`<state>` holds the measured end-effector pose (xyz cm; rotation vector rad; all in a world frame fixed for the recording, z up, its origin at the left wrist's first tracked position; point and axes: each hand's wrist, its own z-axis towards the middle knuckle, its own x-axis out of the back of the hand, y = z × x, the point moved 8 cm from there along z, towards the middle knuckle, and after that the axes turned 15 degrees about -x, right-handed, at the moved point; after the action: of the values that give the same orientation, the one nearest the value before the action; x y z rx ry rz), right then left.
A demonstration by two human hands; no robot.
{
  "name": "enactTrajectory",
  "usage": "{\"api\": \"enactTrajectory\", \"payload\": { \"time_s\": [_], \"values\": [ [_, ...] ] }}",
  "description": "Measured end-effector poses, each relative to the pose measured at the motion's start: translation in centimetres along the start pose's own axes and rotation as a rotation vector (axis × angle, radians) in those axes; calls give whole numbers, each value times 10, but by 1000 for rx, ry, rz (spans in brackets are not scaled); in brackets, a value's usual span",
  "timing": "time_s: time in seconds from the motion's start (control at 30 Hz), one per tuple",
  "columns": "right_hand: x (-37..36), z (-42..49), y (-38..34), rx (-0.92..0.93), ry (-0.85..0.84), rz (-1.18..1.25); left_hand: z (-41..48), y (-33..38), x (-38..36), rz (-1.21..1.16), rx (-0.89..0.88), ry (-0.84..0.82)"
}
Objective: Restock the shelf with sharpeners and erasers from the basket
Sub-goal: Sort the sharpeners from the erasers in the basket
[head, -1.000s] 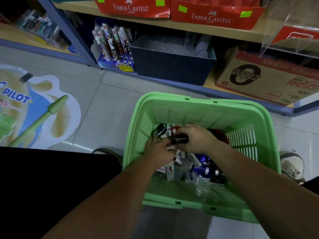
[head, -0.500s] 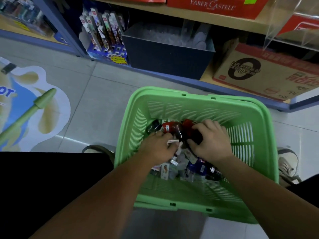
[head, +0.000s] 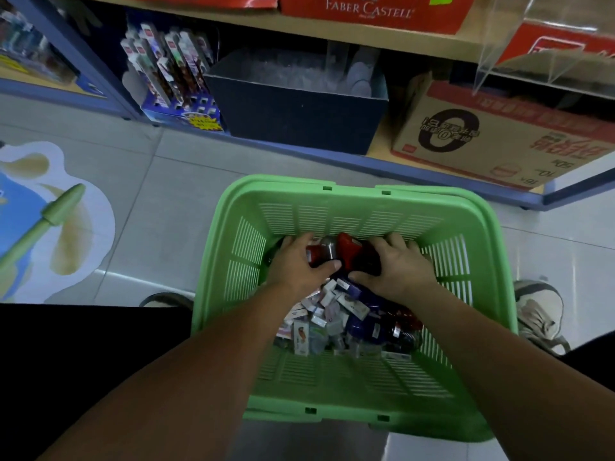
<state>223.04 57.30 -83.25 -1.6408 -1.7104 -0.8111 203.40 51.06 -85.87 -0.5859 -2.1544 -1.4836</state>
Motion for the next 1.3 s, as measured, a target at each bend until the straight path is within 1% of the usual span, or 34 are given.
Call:
{"api": "enactTrajectory", "payload": {
  "time_s": [0.07, 0.13, 0.2, 0.27, 0.33, 0.4, 0.47, 0.57, 0.63, 0.67, 0.7, 0.77, 0.8, 0.93, 0.97, 1.03, 1.07, 1.1, 1.17, 1.23, 1.3],
  "values": [
    [1, 2, 0, 48, 29, -51, 5, 0, -1, 49, 17, -12],
    [-2, 3, 4, 73, 14, -9, 6, 4, -3, 64, 6, -32],
    [-5, 2, 8, 69, 0, 121, 2, 9, -6, 43, -25, -40],
    [-4, 1, 11, 38, 15, 283, -2, 10, -8, 26, -16, -48],
    [-1, 0, 12, 8, 21, 410, -6, 13, -4, 95, 3, -81],
    [0, -1, 15, -33, 4, 540, -9, 12, 3, 121, -8, -76],
    [1, -5, 23, -91, -8, 682, -17, 9, 15, 33, 43, 15],
    [15, -16, 26, -132, 38, 845, -34, 1, 39, -127, 144, 250],
    [21, -24, 11, -120, -15, 1024, -46, 3, 54, -252, 174, 399],
    [22, -27, -2, -92, -68, 1101, -53, 3, 57, -297, 201, 414],
    [22, -30, -18, -55, -108, 1134, -58, 2, 56, -285, 235, 377],
    [22, -34, -51, 40, -168, 1110, -69, -1, 49, -106, 270, 212],
    [22, -36, -67, 84, -200, 1079, -74, -2, 46, -26, 255, 150],
    [16, -38, -104, 223, -369, 956, -72, 9, 45, 205, 57, -16],
    [11, -35, -104, 235, -388, 922, -71, 10, 45, 278, 31, -53],
    [4, -25, -87, 174, -358, 890, -69, 6, 39, 359, 38, -142],
    [1, -19, -75, 145, -305, 827, -68, 1, 34, 352, 58, -181],
    [0, -15, -66, 145, -233, 712, -66, -1, 30, 325, 68, -202],
    [-7, -19, -60, 231, -165, 435, -59, -5, 22, 280, 76, -206],
    [-21, -33, -69, 374, -167, 243, -56, -13, 16, 294, 127, -264],
    [-36, -43, -76, 417, -230, 57, -54, -22, 12, 299, 194, -342]
  ]
}}
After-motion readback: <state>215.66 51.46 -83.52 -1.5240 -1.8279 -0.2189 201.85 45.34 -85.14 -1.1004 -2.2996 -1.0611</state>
